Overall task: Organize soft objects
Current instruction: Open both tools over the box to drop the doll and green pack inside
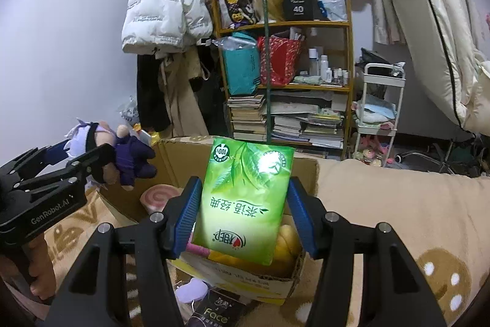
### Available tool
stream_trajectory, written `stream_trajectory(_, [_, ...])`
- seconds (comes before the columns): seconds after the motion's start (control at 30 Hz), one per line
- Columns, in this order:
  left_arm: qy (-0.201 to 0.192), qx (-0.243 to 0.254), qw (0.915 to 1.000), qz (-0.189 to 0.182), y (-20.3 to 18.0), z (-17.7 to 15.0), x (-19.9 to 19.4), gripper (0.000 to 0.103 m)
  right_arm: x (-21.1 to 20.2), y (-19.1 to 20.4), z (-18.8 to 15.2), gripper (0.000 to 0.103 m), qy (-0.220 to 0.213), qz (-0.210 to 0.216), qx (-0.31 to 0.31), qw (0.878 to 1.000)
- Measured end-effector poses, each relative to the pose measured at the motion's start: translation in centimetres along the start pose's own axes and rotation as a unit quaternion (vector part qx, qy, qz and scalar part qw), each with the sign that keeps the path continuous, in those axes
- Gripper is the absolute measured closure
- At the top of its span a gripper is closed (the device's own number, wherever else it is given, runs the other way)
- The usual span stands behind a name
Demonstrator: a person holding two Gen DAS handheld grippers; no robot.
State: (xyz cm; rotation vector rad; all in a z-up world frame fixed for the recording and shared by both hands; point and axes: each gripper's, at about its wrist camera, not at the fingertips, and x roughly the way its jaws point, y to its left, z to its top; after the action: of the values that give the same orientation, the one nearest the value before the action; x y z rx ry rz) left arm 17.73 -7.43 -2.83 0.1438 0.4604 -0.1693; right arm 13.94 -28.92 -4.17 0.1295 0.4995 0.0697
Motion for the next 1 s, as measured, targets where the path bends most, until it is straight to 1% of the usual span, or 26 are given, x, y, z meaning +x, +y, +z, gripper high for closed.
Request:
stream_trajectory(0.13, [0.016,0.002,0.9997,-0.018,-0.2,-0.2,0.6,0.042,0.6,-0.2,-0.7,0.041,0.009,0.011,0.003,1.0])
stream_trajectory(0.17, [0.014,0.003,0.9998,-0.017,-0.2,-0.2,0.5,0.039,0.9,-0.2,-0.8,0.037,0.013,0.014,0.005,1.0])
stream_trajectory(0.2, [0.012,0.005,0.9998,-0.014,-0.3,-0.3,0.5,0.034,1.0,-0.3,-0.8,0.03,0.014,0.017,0.005,1.0])
stream_trajectory(0.23, [0.01,0.006,0.9999,-0.012,-0.3,-0.3,0.4,0.028,0.9,-0.3,-0.9,0.027,0.012,0.02,0.004,1.0])
stream_trajectory(0.3, [0.004,0.008,0.9999,-0.007,-0.2,-0.4,0.3,0.025,0.7,0.0,-1.0,0.019,0.006,0.021,-0.002,1.0])
stream_trajectory(0.37, [0.01,0.007,0.9999,-0.005,-0.1,-0.3,0.4,0.023,0.5,0.3,-0.9,0.013,0.004,0.018,-0.009,1.0])
stream_trajectory(0.5, [0.02,0.002,0.9998,-0.002,0.2,-0.4,0.4,0.021,-0.3,0.7,-0.9,0.01,0.002,0.011,-0.016,1.0])
stream_trajectory(0.53, [0.017,0.002,0.9998,0.002,0.3,-0.4,0.1,0.018,-0.5,0.8,-1.0,0.009,0.002,0.007,-0.016,1.0])
stream_trajectory(0.57, [0.016,0.004,0.9999,0.006,0.4,-0.4,-0.1,0.009,-0.7,0.8,-1.0,0.006,0.002,0.005,-0.015,1.0])
stream_trajectory(0.6, [0.014,0.005,0.9999,0.008,0.4,-0.4,-0.3,0.007,-1.0,0.8,-1.0,0.003,0.002,0.006,-0.012,1.0])
stream_trajectory(0.67, [0.005,0.008,0.9999,0.014,0.3,-0.3,-1.1,0.006,-1.6,0.9,-1.1,0.002,0.0,0.007,-0.008,1.0])
stream_trajectory(0.8, [0.007,0.014,0.9997,0.019,0.1,-0.5,-2.4,0.006,-2.9,1.2,-1.4,0.002,0.003,-0.001,-0.01,1.0])
stream_trajectory(0.87, [0.012,0.016,0.9997,0.017,0.2,-0.6,-2.9,0.006,-3.6,1.3,-1.5,0.0,0.006,-0.004,-0.005,1.0])
stream_trajectory(1.0, [0.025,0.029,0.9992,0.016,0.1,-1.0,-4.1,0.006,-5.2,1.2,-1.9,0.0,0.006,-0.012,0.007,1.0])
